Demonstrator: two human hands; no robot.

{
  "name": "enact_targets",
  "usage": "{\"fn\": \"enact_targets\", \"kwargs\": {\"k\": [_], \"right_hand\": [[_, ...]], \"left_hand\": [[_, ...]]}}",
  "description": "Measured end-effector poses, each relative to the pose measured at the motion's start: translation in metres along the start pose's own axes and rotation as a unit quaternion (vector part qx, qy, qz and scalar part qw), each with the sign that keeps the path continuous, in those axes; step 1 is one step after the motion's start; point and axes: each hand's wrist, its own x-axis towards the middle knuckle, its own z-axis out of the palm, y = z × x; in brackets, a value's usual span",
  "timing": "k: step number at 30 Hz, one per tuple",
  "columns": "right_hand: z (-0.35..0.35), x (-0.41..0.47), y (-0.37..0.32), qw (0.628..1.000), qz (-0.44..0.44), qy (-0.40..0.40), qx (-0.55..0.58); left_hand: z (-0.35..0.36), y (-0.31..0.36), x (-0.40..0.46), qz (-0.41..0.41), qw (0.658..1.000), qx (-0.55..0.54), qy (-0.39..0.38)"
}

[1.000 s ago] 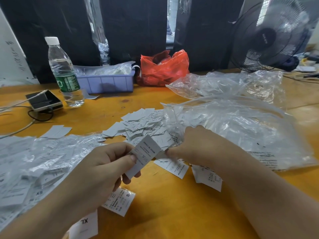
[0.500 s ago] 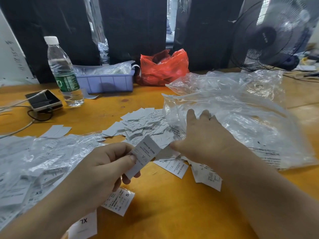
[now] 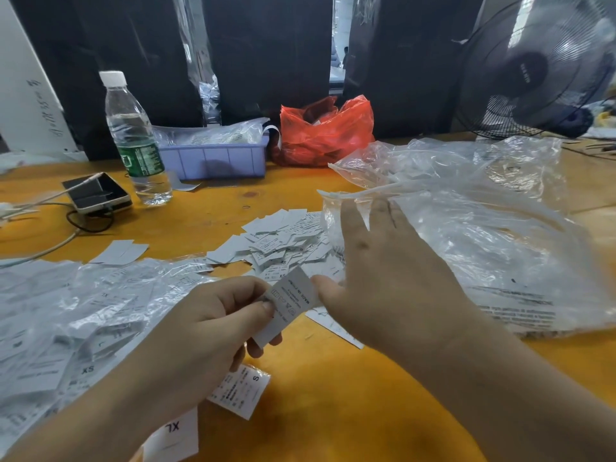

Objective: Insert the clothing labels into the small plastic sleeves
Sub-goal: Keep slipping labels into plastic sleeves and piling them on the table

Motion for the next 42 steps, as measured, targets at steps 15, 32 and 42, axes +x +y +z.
{"fn": "enact_targets", "kwargs": {"k": [15, 32, 42], "right_hand": [[-0.008, -0.004, -0.015, 0.814, -0.102, 0.022, 0.572], [0.001, 0.001, -0.016, 0.613, -0.052, -0.123, 0.778], [0.002, -0.002, -0.016, 0.756, -0.109, -0.061, 0.642]], "left_hand": [[-0.004, 0.002, 0.001, -0.046, 0.993, -0.02, 0.104], [0.001, 0.013, 0.001, -0.06, 0.993, -0.099, 0.036], [-0.006, 0.013, 0.001, -0.06, 0.98, -0.183, 0.044]]}}
